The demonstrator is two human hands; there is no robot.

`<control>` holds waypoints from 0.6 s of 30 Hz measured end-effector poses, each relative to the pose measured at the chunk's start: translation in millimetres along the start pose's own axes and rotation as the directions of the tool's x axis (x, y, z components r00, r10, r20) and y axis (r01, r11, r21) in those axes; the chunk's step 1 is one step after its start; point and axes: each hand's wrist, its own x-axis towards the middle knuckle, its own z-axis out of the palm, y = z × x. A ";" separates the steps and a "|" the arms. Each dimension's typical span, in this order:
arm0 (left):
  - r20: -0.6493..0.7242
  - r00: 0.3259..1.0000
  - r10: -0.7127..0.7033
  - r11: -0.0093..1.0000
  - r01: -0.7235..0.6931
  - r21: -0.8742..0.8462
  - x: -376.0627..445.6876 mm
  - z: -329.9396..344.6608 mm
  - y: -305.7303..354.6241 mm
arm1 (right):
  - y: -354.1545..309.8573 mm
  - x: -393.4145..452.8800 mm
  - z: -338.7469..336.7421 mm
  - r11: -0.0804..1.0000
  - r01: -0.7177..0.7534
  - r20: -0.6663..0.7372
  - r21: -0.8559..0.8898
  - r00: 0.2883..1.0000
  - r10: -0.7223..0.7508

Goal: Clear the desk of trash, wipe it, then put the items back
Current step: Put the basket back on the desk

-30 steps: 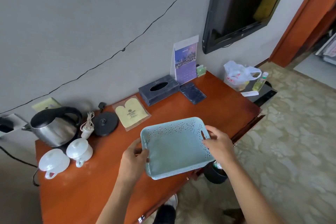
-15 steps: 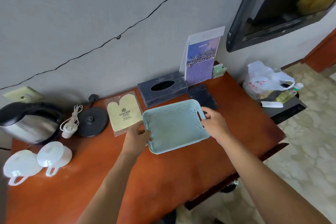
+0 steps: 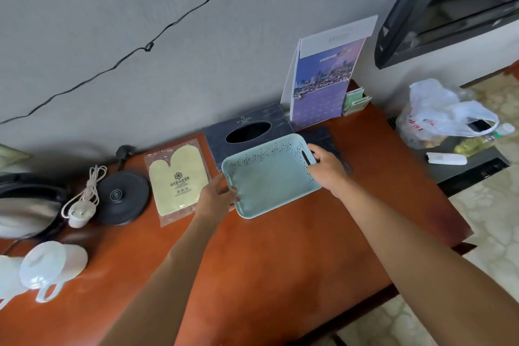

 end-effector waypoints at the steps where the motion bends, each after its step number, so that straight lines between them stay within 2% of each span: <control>1: 0.000 1.000 0.004 1.000 -0.004 -0.004 2.2 0.2 0.2 | -0.7 4.9 1.1 1.000 0.002 0.000 -0.005 1.000 -0.002; 10: -0.012 1.000 0.012 0.999 -0.012 0.049 15.9 -3.5 -2.8 | -4.7 16.6 3.5 0.993 0.086 0.016 -0.075 0.996 -0.085; 11: -0.014 1.000 0.023 0.996 -0.021 0.091 17.2 -4.8 -4.5 | -4.5 16.3 5.5 0.991 0.097 0.012 -0.092 0.995 -0.097; 14: -0.072 0.990 0.119 0.925 -0.084 0.370 17.2 -10.2 -6.9 | -5.1 10.3 12.4 0.964 0.133 -0.063 -0.229 0.986 -0.151; 18: -0.093 0.955 0.283 0.770 -0.168 0.615 8.8 -17.0 -6.3 | -6.6 -1.9 21.5 0.830 0.213 -0.163 -0.515 0.927 -0.338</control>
